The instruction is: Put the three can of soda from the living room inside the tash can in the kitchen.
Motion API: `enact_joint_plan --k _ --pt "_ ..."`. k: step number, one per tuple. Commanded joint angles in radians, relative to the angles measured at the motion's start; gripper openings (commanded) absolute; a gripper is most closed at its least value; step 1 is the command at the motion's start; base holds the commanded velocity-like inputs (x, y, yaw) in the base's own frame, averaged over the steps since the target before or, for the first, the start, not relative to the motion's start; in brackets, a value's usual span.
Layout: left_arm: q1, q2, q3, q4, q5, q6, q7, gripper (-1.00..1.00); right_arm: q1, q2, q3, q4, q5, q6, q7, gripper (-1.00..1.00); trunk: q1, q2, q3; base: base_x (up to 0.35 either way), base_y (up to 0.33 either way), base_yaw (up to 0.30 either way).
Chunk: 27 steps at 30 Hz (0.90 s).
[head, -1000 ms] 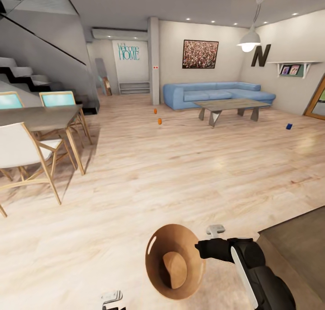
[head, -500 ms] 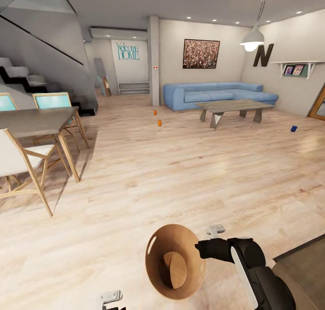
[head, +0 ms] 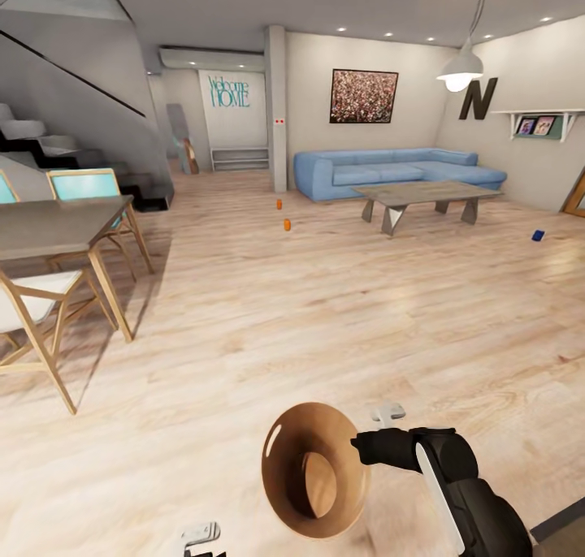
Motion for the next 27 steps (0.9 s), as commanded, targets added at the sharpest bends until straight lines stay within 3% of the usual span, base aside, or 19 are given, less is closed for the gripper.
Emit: enact_joint_plan --k 1,18,24,27 --pt "0.0 0.0 0.0 0.003 -0.001 0.0 0.0 1.0 0.0 0.0 0.0 0.0 -0.028 0.005 0.004 -1.0 0.0 0.0 0.0 0.338 0.0 0.0" --pt "-0.001 -0.001 0.001 0.068 -0.003 -0.009 0.001 1.0 0.0 0.0 0.0 0.0 -0.03 0.005 0.004 -1.0 0.0 0.0 0.0 0.338 0.0 0.0" --pt "-0.001 0.0 0.002 0.06 -0.003 -0.013 -0.001 1.0 0.0 0.0 0.0 0.0 -0.028 0.005 0.006 -1.0 0.0 0.0 0.0 0.338 0.0 0.0" --pt "-0.001 0.003 0.005 0.013 -0.003 -0.018 -0.012 1.0 0.0 -0.001 0.0 0.0 -0.028 0.005 0.007 -1.0 0.0 0.0 0.0 0.338 0.0 0.0"
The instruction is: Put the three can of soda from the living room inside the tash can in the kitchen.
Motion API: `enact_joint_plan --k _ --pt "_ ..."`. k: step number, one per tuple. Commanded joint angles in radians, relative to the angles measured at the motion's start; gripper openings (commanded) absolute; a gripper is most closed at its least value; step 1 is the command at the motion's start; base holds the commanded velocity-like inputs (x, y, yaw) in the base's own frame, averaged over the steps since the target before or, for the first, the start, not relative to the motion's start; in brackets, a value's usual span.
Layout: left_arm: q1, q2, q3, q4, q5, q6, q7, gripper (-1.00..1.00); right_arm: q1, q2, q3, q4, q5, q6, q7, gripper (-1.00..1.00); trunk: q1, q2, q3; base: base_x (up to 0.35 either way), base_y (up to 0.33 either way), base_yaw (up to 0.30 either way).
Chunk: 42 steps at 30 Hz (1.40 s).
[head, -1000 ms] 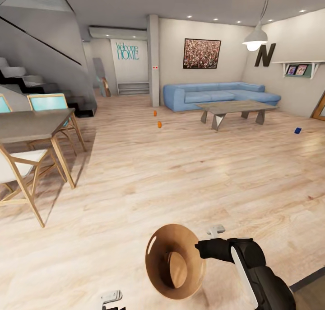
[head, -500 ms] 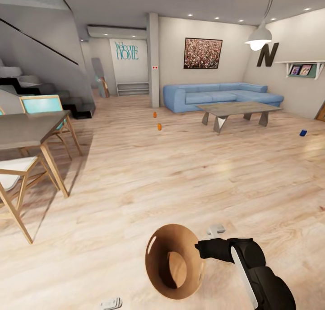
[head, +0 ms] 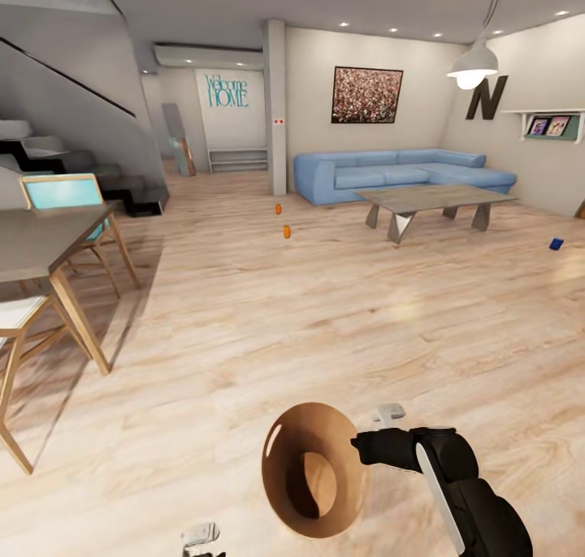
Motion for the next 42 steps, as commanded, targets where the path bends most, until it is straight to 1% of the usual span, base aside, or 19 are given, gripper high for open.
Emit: enact_joint_plan --k 1,3,9,14,21,42 --pt "0.0 0.001 0.0 -0.024 0.0 0.0 -0.01 1.0 0.0 0.0 -0.001 0.0 -0.028 0.005 0.005 -1.0 0.0 0.0 0.0 0.338 0.0 0.0" --pt "0.0 0.002 0.001 -0.065 0.001 0.0 -0.039 1.0 0.0 0.001 -0.004 0.0 -0.028 0.005 0.005 -1.0 0.0 0.0 0.0 0.338 0.0 0.0" --pt "0.0 0.005 0.005 -0.088 0.005 0.003 -0.122 1.0 0.0 0.001 -0.005 0.0 -0.028 0.005 0.006 -1.0 0.0 0.0 0.0 0.338 0.0 0.0" --pt "0.0 0.004 0.006 -0.083 0.007 0.006 -0.127 1.0 0.0 0.001 -0.006 0.0 -0.028 0.005 0.005 -1.0 0.0 0.0 0.0 0.338 0.0 0.0" --pt "0.0 0.004 0.01 -0.047 0.006 0.005 -0.125 1.0 0.0 0.0 -0.004 0.0 -0.028 0.005 0.005 -1.0 0.0 0.0 0.0 0.338 0.0 0.0" --pt "0.0 0.002 0.011 -0.044 0.007 0.007 -0.122 1.0 0.0 0.0 -0.006 0.0 -0.028 0.005 0.006 -1.0 0.0 0.0 0.0 0.338 0.0 0.0"
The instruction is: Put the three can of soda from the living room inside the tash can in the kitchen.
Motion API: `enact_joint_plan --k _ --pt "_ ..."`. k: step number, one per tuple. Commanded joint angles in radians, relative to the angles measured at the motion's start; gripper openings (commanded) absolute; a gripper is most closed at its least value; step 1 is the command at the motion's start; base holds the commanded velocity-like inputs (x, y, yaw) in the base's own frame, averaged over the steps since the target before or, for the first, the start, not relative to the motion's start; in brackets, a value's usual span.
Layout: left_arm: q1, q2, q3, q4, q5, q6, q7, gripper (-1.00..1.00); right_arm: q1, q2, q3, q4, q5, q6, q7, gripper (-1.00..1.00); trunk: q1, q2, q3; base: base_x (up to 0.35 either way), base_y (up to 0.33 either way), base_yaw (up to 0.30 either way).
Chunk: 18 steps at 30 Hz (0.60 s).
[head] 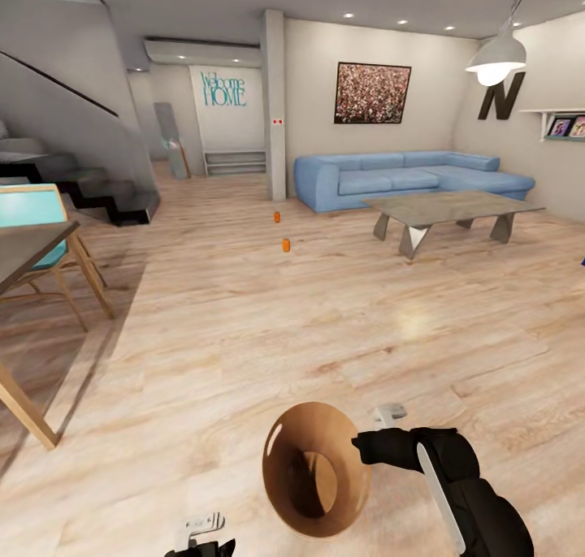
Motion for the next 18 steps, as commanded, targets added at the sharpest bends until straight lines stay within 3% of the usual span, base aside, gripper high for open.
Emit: enact_joint_plan --k 1,18 --pt "0.0 0.0 0.0 0.0 0.0 0.0 0.0 1.0 0.0 0.0 0.0 0.0 -0.027 0.005 0.004 -1.0 0.0 0.0 0.0 0.338 0.0 0.0" --pt "0.0 0.0 0.001 0.002 0.001 0.006 -0.006 1.0 0.0 0.0 -0.001 0.0 -0.029 0.007 0.004 -1.0 0.0 0.0 0.0 0.338 0.0 0.0"
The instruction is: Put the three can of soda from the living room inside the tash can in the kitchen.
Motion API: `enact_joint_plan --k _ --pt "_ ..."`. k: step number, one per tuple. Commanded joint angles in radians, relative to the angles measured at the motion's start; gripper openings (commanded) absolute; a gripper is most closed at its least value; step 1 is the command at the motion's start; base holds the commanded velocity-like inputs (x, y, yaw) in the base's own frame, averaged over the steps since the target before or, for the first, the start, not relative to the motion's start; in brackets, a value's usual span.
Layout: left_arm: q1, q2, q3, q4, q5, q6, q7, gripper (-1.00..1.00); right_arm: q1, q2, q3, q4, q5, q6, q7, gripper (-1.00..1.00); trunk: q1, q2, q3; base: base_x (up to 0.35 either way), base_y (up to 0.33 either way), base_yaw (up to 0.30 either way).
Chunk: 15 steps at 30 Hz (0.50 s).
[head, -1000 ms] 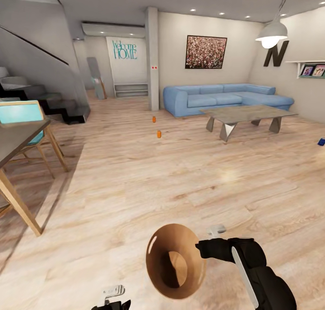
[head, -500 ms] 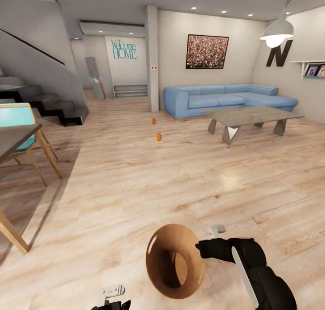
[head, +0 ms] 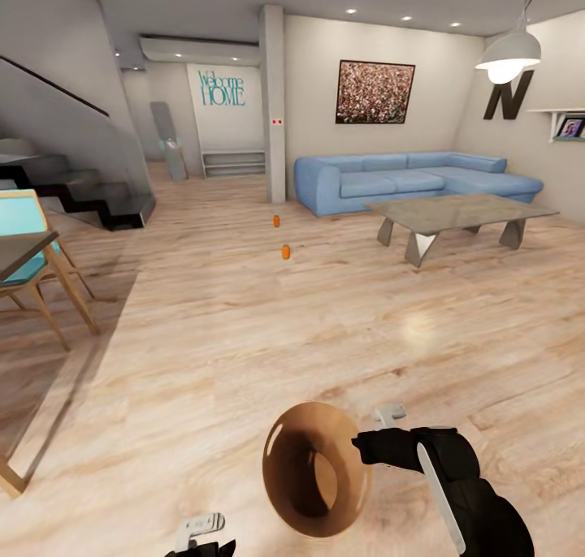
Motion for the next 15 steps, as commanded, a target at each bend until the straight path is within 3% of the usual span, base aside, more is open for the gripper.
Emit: enact_joint_plan --k 1,15 --pt "0.0 0.0 0.0 0.0 0.0 0.0 0.0 1.0 0.0 0.0 0.0 0.0 -0.028 0.005 0.004 -1.0 0.0 0.0 0.0 0.338 0.0 0.0" --pt "0.0 0.0 0.0 0.0 0.0 0.0 0.001 1.0 0.0 0.002 0.0 0.0 -0.029 0.005 0.002 -1.0 0.0 0.0 0.0 0.338 0.0 0.0"
